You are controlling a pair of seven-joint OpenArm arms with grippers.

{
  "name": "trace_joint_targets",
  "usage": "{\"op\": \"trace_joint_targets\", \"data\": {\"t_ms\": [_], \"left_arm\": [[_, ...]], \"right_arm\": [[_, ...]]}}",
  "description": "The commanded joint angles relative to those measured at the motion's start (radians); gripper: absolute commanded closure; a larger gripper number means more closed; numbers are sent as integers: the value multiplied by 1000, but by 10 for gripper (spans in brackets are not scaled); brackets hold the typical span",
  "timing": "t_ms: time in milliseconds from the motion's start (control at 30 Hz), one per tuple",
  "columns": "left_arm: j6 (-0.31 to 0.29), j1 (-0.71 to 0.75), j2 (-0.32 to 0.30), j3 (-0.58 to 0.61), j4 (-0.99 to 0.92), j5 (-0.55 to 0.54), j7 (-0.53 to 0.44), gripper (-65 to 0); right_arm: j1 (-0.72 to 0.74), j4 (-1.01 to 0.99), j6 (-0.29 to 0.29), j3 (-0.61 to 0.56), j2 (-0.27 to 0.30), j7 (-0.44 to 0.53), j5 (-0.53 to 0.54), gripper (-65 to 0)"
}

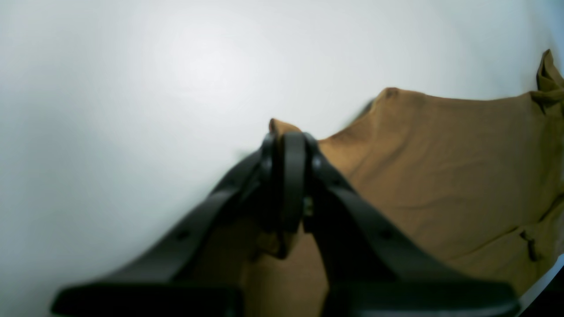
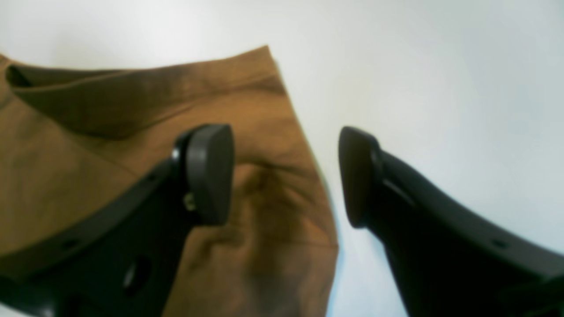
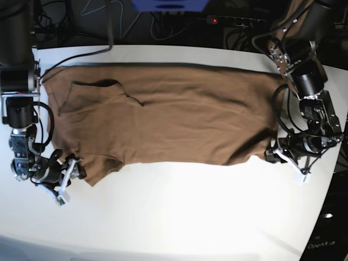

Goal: Fold the T-shirt properly
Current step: 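Shift the right gripper along the edge and grasp the other corner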

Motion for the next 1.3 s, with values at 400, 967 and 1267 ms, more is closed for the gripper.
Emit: {"op": "trace_joint_targets", "data": {"t_ms": [400,967,1267], "left_arm": [[-6,-8,-11,-2,22,-18,-18,-27],[-6,-8,-11,-2,22,-18,-18,-27],[-6,1,-11,-5,49,-21,-20,-27]], "right_arm": [[44,-132,4,-20,15,171,14,-382],[70,-213,4,-60,-3,231,14,0],[62,-208,4,-61,14,304,13,-7]]}}
